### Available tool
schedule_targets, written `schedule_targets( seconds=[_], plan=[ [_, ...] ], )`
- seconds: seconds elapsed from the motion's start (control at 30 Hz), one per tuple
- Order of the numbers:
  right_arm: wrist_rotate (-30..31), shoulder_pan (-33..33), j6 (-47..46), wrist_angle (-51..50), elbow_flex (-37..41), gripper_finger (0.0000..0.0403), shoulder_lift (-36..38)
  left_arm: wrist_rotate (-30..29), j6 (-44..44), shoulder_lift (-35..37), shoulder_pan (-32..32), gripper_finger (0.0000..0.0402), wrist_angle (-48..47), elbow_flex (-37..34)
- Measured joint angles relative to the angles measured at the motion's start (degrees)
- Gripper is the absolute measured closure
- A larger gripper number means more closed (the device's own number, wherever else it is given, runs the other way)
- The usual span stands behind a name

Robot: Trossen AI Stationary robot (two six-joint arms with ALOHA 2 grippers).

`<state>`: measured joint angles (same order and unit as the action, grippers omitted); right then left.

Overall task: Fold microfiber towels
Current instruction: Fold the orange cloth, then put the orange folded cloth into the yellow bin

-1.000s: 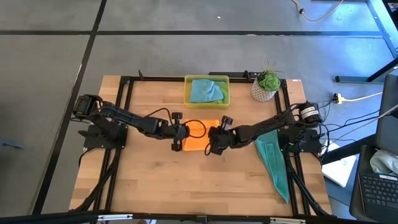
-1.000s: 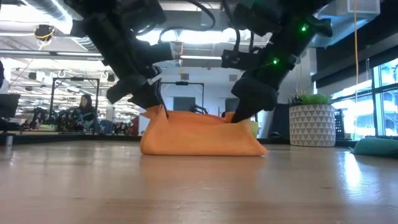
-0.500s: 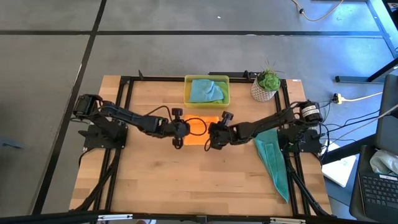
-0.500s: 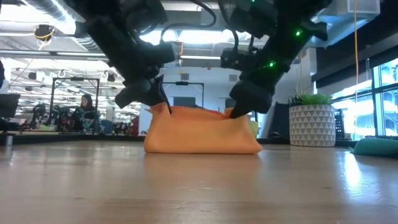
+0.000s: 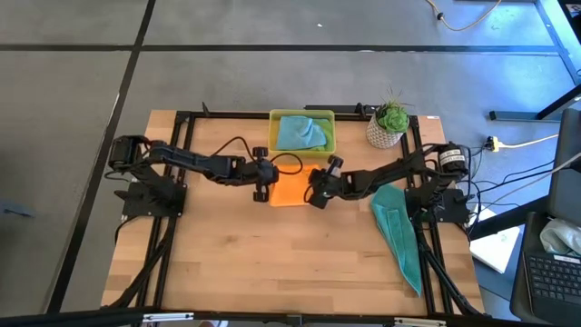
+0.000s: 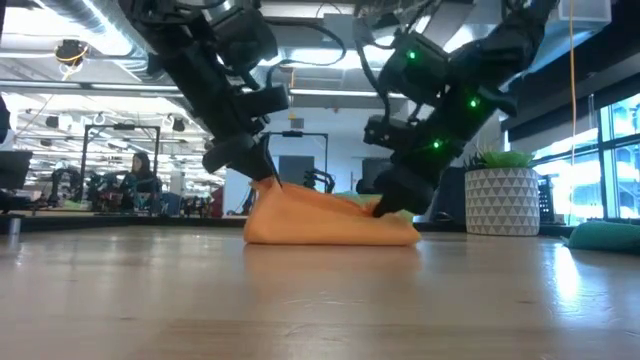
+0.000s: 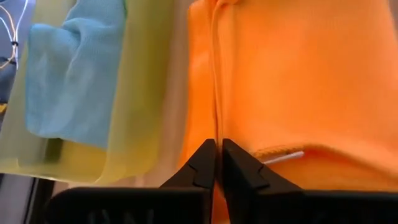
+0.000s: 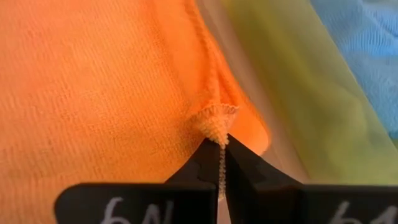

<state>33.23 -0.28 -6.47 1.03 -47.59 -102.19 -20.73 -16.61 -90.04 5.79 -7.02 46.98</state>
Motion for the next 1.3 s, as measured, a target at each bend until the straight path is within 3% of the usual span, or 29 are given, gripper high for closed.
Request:
schedule_targets(
  seconds=[0.4, 0.7, 0.83, 0.97, 1.1, 1.3],
  plan=[
    [-0.3, -2.1, 1.5, 1.4, 0.8, 0.0391, 0.0, 0.4, -0.2, 0.0, 4.9, 0.0376, 5.0, -5.0],
    [-0.4, -5.4, -2.5, 1.7, 0.8, 0.0391, 0.0, 0.5, 1.6, 0.0, 2.2, 0.0383, 10.6, -5.6],
    [-4.7, -7.2, -5.2, 1.5, 0.8, 0.038, 0.0, 1.2, 4.5, 0.0, 0.0, 0.0378, 10.5, -5.6],
    [-7.8, -8.3, -6.9, 1.5, 0.8, 0.0334, 0.0, 2.7, 6.0, 0.0, -3.6, 0.0373, 10.5, -5.6],
    [-7.5, -8.0, -6.9, 1.5, 0.8, 0.0257, 0.0, 1.7, 6.0, 0.0, -8.3, 0.0371, 10.3, -5.6],
    [-4.8, -5.2, -10.1, -3.4, 0.8, 0.0148, 4.8, -3.4, 7.6, 0.0, -14.9, 0.0375, 5.4, -5.6]
  ],
)
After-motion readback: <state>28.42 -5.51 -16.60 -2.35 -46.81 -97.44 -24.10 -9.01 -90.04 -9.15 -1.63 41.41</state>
